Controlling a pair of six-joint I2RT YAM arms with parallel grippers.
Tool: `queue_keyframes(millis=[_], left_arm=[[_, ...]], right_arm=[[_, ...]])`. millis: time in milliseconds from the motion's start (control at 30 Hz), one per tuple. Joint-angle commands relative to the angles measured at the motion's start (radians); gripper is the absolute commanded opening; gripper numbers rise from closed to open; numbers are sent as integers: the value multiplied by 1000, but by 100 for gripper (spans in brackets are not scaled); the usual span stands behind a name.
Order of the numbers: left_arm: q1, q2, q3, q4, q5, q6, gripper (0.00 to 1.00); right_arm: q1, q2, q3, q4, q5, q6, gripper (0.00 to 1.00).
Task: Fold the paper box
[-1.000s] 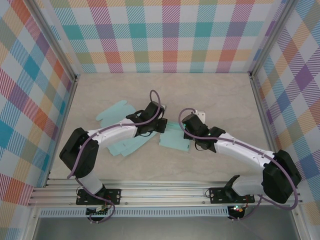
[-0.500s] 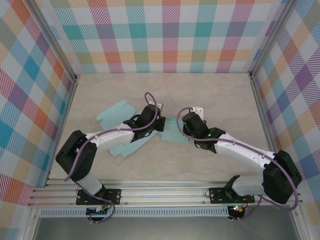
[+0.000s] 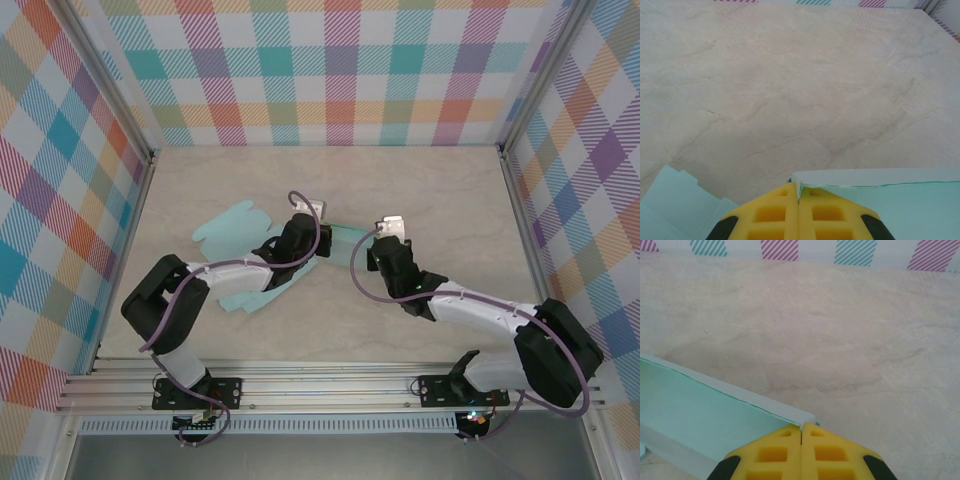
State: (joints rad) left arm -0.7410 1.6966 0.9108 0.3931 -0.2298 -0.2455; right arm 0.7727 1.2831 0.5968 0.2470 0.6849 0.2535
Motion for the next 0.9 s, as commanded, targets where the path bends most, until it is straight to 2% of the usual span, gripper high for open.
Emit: queue_keyframes(millis=[0, 200, 300, 433, 667, 867], left_arm=[[-17, 30, -26, 198, 57, 8, 0], [-17, 33, -81, 247, 42, -16, 0], [-18, 17, -99, 244, 36, -25, 5], [-18, -7, -116, 234, 39, -27, 17], [-18, -74, -150, 206, 57, -36, 46], [-17, -169, -160, 105, 16, -102, 64]], right_arm=[[23, 23, -38, 169, -84, -47, 0], [40, 44, -103, 275, -74, -91, 0], [53, 56, -134, 330, -57, -116, 0], [66, 76, -154, 367, -41, -141, 0], [72, 103, -149, 358, -20, -149, 0], [74, 111, -137, 349, -13, -161, 0]])
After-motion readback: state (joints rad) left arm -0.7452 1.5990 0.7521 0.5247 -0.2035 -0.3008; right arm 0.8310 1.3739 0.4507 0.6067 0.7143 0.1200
